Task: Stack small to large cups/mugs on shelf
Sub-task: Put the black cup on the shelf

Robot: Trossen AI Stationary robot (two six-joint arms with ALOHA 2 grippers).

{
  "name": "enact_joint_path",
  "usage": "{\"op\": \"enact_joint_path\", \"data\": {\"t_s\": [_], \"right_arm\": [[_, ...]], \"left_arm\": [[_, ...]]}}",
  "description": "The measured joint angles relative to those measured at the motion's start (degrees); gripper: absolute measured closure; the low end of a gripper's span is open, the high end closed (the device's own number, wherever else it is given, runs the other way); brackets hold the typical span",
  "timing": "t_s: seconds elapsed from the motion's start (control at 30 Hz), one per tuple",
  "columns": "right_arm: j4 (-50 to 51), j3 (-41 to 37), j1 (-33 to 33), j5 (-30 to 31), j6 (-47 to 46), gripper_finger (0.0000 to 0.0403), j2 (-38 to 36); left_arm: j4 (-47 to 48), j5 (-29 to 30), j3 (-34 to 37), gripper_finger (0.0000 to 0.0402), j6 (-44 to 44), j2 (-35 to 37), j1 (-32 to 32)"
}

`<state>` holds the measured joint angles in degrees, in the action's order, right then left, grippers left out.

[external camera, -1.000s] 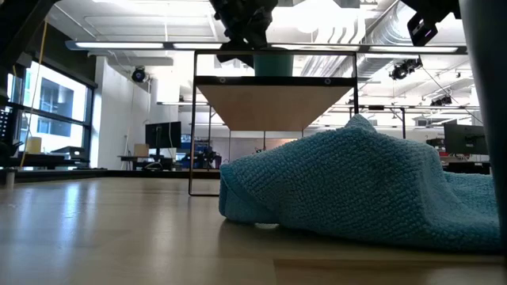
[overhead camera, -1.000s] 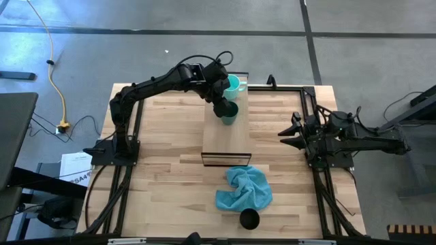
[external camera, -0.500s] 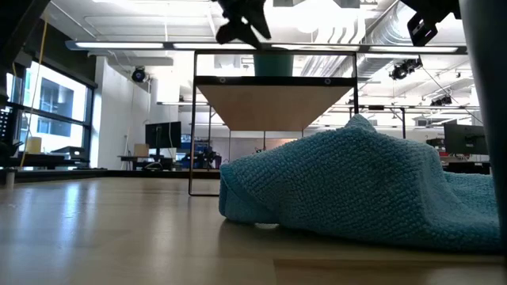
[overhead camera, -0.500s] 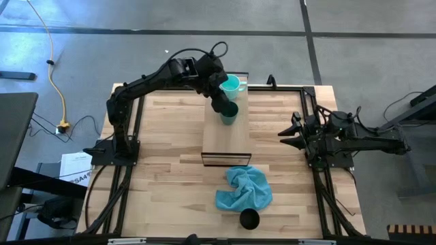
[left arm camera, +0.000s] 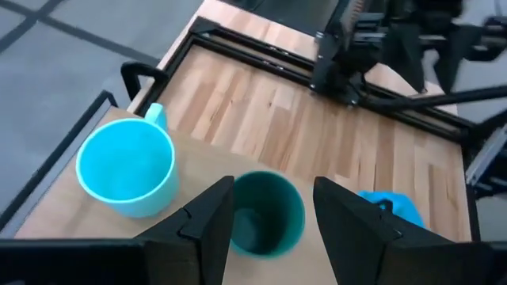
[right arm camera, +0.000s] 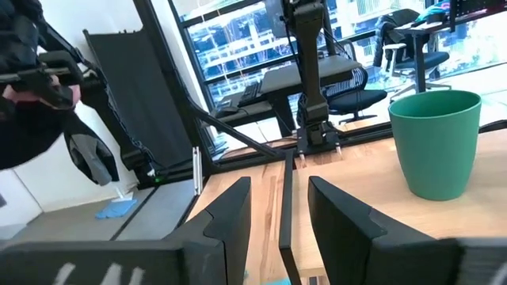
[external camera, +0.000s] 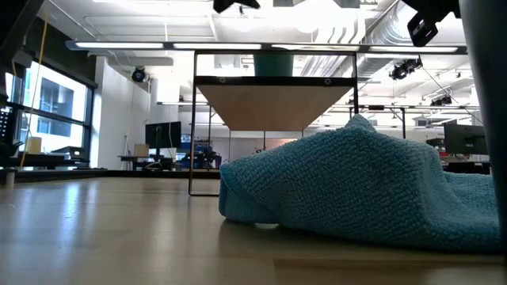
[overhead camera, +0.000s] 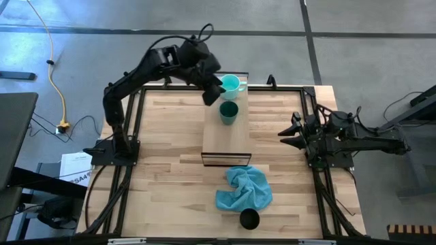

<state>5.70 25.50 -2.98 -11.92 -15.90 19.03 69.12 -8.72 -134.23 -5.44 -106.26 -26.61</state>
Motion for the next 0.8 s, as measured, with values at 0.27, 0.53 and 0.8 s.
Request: {"op": "enact_joint_path", "data": {"t_s": [0.27, 0.53, 0.8], "right_arm": [[-0.10, 0.00, -0.02, 4.23, -5.29, 0.0283, 0.08], [-1.71, 0.00, -0.02, 5.86, -11.08, 0.0283, 0.12], [-6.92, 0.00, 0.00, 5.90, -8.53, 0.0283, 0.13]], "left_arm": [[4.70, -1.32, 0.04, 0.0238, 6.92, 3.37, 0.00], [9.51, -14.92, 0.04, 0.0238, 13.63, 7.20, 0.00], [8.14, -18.67, 0.04, 0.0238, 15.25, 11.96, 2.05]]}}
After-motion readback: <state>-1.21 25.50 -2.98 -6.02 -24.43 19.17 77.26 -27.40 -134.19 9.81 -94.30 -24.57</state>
